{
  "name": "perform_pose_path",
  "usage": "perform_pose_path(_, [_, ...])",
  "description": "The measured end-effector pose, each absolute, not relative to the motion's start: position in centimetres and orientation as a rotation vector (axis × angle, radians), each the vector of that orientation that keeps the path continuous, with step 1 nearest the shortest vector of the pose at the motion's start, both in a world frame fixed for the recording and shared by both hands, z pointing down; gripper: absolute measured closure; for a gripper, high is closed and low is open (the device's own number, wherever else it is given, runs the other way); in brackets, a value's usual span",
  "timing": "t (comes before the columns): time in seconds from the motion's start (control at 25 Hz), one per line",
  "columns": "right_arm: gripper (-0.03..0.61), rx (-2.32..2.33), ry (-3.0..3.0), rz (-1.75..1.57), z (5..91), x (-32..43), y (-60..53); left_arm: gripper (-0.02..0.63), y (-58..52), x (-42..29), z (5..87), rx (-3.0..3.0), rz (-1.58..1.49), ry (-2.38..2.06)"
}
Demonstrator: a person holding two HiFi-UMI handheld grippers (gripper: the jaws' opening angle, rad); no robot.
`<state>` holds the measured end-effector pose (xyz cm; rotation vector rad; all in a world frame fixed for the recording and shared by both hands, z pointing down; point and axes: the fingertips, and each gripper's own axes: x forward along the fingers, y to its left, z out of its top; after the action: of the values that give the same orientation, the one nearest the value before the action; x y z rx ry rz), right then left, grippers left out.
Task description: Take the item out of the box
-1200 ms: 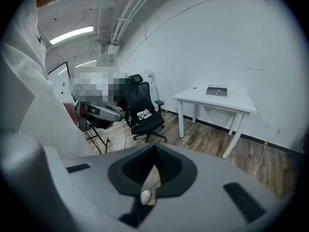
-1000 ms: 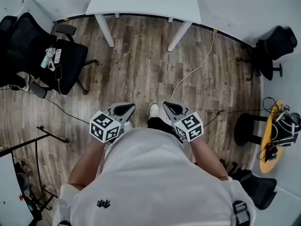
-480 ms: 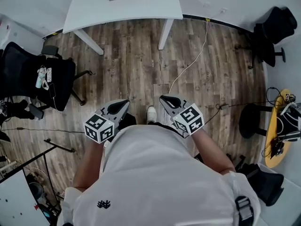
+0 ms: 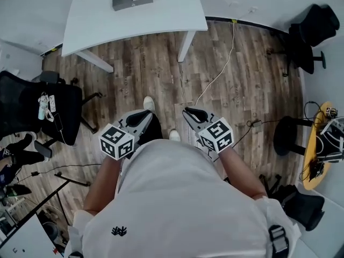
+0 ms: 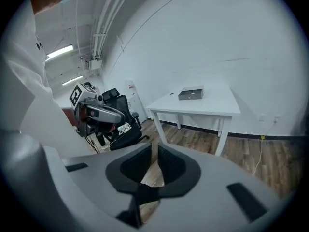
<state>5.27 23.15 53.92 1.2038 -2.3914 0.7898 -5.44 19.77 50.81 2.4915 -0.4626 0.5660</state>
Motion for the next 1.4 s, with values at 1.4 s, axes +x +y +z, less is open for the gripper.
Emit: perform_pose_path(1.4, [0.545,1.026,-2.416,0.635,51.9,13.0,-9.5,0.459,-23.2,-1.1,52.9,2.371,0.601,-0.945])
